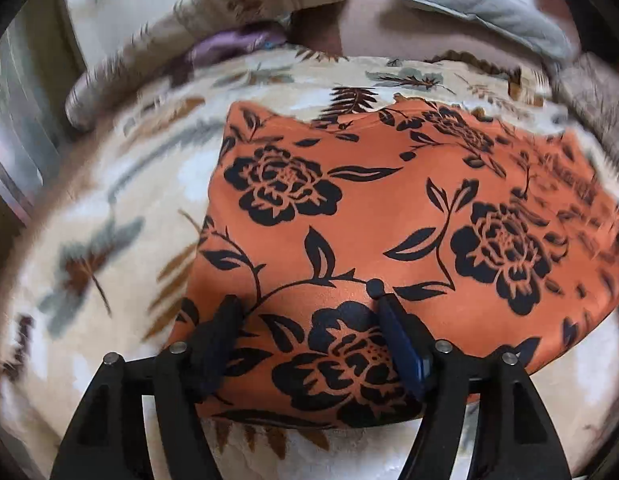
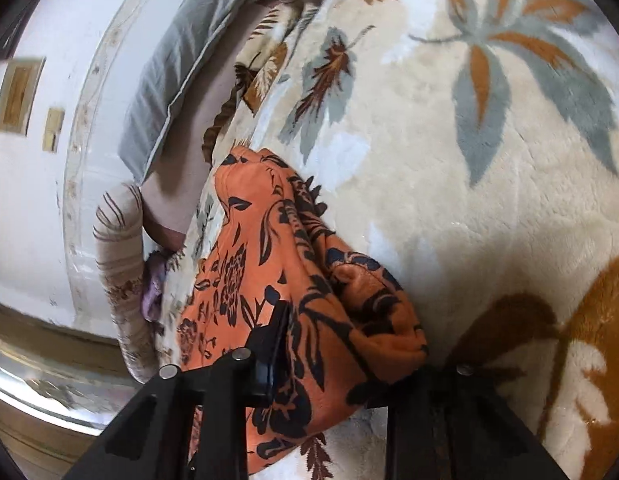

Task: Fold small clothes

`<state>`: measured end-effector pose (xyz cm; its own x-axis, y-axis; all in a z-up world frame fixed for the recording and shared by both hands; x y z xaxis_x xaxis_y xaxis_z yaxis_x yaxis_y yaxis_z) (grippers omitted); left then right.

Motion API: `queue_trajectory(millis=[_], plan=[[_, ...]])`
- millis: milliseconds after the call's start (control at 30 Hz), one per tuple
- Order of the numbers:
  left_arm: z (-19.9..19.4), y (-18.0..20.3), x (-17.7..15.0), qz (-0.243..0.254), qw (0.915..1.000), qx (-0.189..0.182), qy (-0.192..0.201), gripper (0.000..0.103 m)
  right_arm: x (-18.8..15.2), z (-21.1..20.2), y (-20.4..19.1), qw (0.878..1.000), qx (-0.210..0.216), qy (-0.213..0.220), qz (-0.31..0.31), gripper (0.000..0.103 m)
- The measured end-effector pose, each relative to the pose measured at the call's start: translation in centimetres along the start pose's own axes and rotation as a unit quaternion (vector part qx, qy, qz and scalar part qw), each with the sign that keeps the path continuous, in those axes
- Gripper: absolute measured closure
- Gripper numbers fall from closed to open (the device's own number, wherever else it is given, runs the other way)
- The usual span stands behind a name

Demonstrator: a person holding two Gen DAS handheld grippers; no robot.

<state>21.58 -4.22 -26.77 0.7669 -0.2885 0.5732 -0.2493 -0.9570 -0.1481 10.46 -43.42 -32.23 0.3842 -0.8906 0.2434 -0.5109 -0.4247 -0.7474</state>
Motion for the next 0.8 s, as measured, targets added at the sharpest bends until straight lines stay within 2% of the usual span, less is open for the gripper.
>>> queue_trajectory(millis=[133,233,300,333,367,400,467,533,600,633,667,700,767,800], plan=[[0.3,-0.9,0.0,-0.031,0.999,-0.03,-0.008,0.029,0.0,-0.2,-0.2,1.0,-0.018,-0.009,-0.008,0.071],[0.4,-0.8,-0.1,-0.019,0.9995,-0.023,-0.002,0.028,0.6,-1.6,-0.3,0.998,-0.055,0.003,-0.021,0.065],[0.4,-0.8,-0.1,-0.02,0.9995,-0.024,-0.002,0.028,1.5,-4.0,-0.2,0.995,-0.084,0.053,-0.027,0.048],[0.4,-0.8,-0.1,-0.022,0.9994,-0.025,-0.002,0.028,2.1,-5.7,-0.2,0.99,-0.099,0.094,-0.03,0.036],[0.3,-0.8,-0.1,-0.023,0.9994,-0.026,-0.003,0.027,2.5,-7.8,-0.7,0.982,-0.114,0.146,-0.046,0.035],[0.3,-0.8,-0.1,-0.023,0.9994,-0.025,-0.003,0.027,2.6,-8.8,-1.6,0.977,-0.108,0.171,-0.073,0.035],[0.3,-0.7,-0.1,-0.022,0.9995,-0.023,-0.003,0.027,2.1,-9.4,-4.3,0.969,-0.085,0.185,-0.141,0.035],[0.4,-0.7,-0.1,-0.022,0.9995,-0.023,-0.002,0.027,0.1,-8.1,-7.3,0.96,-0.058,0.165,-0.219,0.038],[0.3,-0.7,-0.2,-0.022,0.9995,-0.023,-0.001,0.027,-2.1,-5.5,-9.1,0.952,-0.052,0.119,-0.278,0.046],[0.3,-0.7,-0.2,-0.022,0.9995,-0.023,0.0,0.027,-2.8,-4.3,-9.3,0.952,-0.049,0.094,-0.286,0.055],[0.4,-0.7,-0.2,-0.021,0.9995,-0.024,0.001,0.027,-3.3,-2.7,-9.0,0.955,-0.052,0.061,-0.284,0.06],[0.4,-0.7,-0.2,-0.021,0.9995,-0.024,0.001,0.026,-3.4,-1.8,-8.5,0.958,-0.06,0.044,-0.278,0.06],[0.4,-0.7,-0.2,-0.022,0.9995,-0.023,0.002,0.026,-3.1,0.8,-5.9,0.966,-0.102,-0.005,-0.238,0.061],[0.4,-0.7,-0.2,-0.022,0.9995,-0.023,0.002,0.026,-3.0,1.6,-4.9,0.97,-0.105,-0.026,-0.219,0.064]])
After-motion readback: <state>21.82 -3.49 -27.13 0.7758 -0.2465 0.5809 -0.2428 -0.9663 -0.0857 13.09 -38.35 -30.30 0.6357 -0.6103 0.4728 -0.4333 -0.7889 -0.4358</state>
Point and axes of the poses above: each gripper's, at about its wrist camera, not at the fingertips, and z roughly the way its jaws point, y to its right, x to its top, the point moved 6 cm from there along z, roughly the way its jaws point
